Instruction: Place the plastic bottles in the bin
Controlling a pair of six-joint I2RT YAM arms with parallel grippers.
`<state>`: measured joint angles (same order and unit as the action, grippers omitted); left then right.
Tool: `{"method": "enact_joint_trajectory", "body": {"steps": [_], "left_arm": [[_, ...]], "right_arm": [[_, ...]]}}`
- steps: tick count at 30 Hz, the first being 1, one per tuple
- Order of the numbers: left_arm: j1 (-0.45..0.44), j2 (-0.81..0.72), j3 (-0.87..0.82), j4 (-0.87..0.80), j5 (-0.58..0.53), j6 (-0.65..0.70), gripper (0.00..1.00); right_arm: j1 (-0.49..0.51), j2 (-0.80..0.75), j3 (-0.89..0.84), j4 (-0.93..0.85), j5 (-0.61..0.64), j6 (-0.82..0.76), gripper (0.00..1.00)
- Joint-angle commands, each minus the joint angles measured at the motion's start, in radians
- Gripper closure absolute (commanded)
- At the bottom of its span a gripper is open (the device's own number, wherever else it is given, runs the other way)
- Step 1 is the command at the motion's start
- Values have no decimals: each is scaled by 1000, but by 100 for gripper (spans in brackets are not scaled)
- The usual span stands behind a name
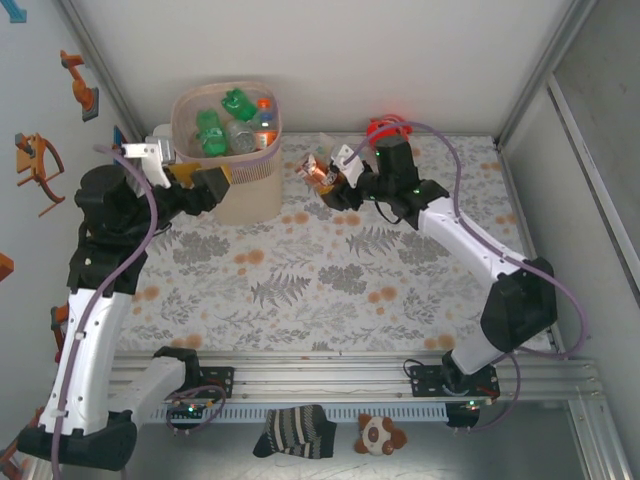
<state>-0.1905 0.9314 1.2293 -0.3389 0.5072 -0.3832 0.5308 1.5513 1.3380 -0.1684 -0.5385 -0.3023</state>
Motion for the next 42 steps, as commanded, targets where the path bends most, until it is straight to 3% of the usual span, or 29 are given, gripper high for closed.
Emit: {"method": "enact_joint_trajectory", "body": {"steps": [1,12,24,31,37,42], "left_arm": [[-35,39,38,123,101,-37,14],[-235,140,66,285,168,-13,14],[-389,241,109,532,302,-63,10],[-428,261,130,620,335,-76,12],[-433,269,151,641,333,-92,15],[-436,279,153,675,349,-111,28]], "right_arm": [[35,-62,7,78,-41,225,64],[78,-203,5,274,-85,539,66],[90,-227,17,485,-326,774,65],[98,-246,23,565,-406,889,65],[119,-265,21,568,-453,885,65],[131,-275,23,551,-451,869,65]]}}
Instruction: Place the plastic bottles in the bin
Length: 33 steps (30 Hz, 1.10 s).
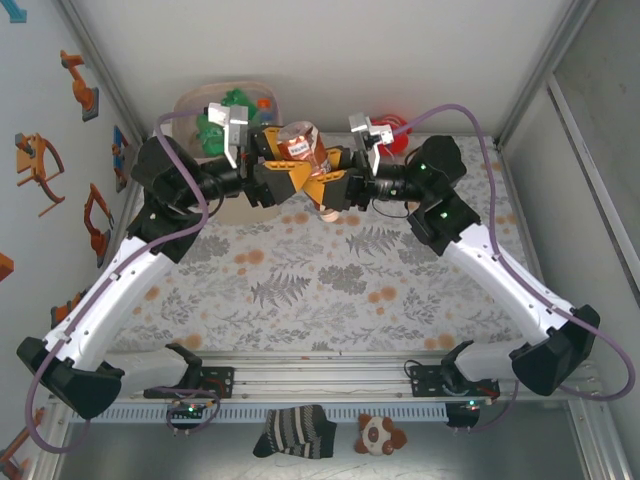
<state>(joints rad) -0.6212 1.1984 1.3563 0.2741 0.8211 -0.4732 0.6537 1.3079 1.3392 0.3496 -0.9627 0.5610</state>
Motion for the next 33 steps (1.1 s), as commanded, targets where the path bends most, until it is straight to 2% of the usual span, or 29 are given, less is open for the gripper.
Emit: {"method": "enact_joint_trajectory", "body": {"steps": [1,12,15,18,21,28,33], "left_arm": [[-9,13,24,69,40,-26,30],[-20,4,12,72,35,-7,48],[-20,6,16,64,36,1,51],[-20,4,18,51,31,11,52],[-20,0,22,20,21,29,53],[-19,-7,52,-103,-44,103,53],[-18,-22,97,-282,-163,216,53]], "right_arm": [[10,-34,20,31,-27,3,65],[15,-61,5,-16,0,-38,63],[17,-68,3,-30,2,-52,57],[17,-81,0,-72,20,-93,43],[17,-109,3,-169,54,-180,34],[16,-171,9,-359,131,-335,20],[16,-204,39,-546,252,-463,19]]}}
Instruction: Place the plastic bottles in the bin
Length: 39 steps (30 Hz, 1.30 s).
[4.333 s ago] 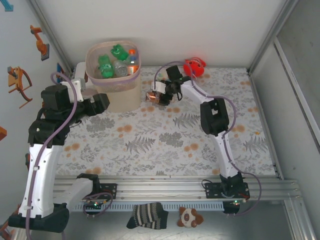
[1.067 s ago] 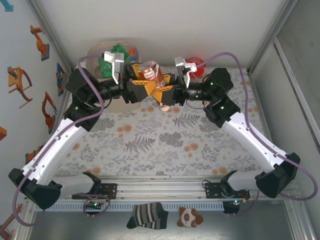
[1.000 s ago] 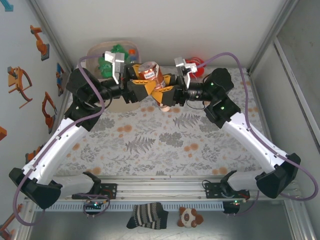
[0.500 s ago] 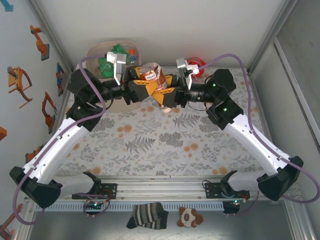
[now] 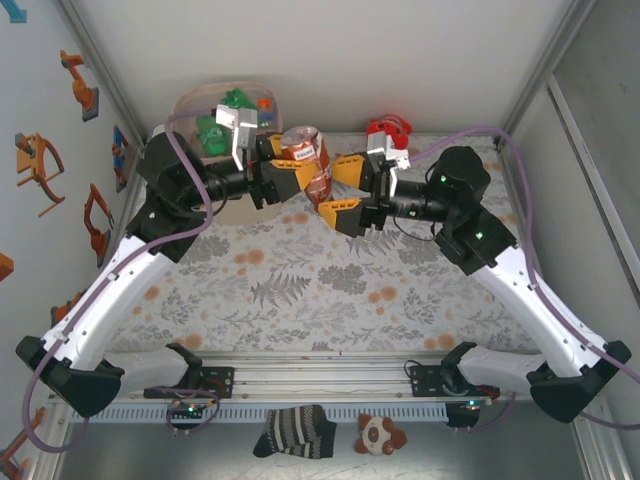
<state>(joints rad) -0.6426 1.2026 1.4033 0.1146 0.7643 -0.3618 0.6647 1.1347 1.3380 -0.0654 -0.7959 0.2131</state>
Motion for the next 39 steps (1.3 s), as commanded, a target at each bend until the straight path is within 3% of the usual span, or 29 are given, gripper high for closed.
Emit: {"method": "enact_joint_trajectory", "body": {"steps": [1,9,18,26,39], "left_arm": [[4,-26,62,-168,-144,128,53],[58,5,202,-478,-548,230,55],[209,109,363,-660,-825,334,59],[324,264,493,-710,-936,441,58],[493,468,606,-720,-855,390,62]], "right_arm": [[6,-37,42,-156,117,-133,19],[6,-55,59,-256,236,-196,19],[6,-55,62,-264,233,-197,20],[6,-55,69,-261,242,-183,20],[12,-58,69,-237,236,-150,21]]}}
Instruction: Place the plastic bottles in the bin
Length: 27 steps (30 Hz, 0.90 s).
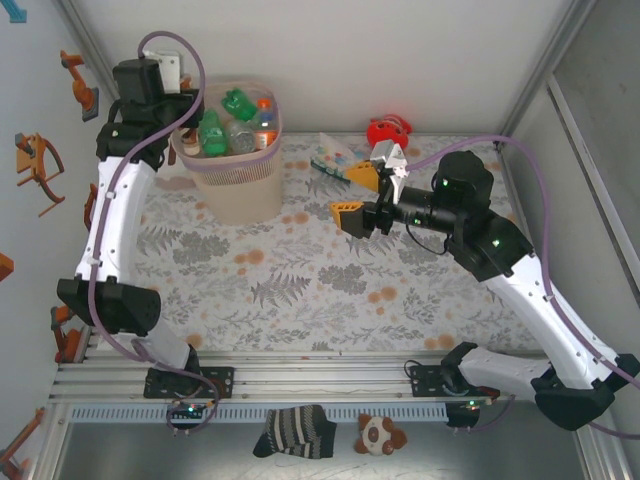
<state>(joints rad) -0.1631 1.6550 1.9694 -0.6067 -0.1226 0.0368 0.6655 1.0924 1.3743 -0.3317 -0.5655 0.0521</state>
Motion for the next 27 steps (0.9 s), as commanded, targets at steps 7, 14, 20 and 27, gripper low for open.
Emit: {"method": "enact_joint_trajectory", "body": {"steps": [7,14,20,27], "left_arm": [[31,49,-19,15,69,-40,63],[37,46,-151,61,92,-63,65],[40,9,-290,100,130,-110,66],[40,-31,-391,136,178,-144,64]], "right_arm": [[11,-26,24,19,12,5,21],[12,-29,13,20,10,3,21],[11,-31,3,22,12,4,21],[12,-23,5,25,9,4,21]]}}
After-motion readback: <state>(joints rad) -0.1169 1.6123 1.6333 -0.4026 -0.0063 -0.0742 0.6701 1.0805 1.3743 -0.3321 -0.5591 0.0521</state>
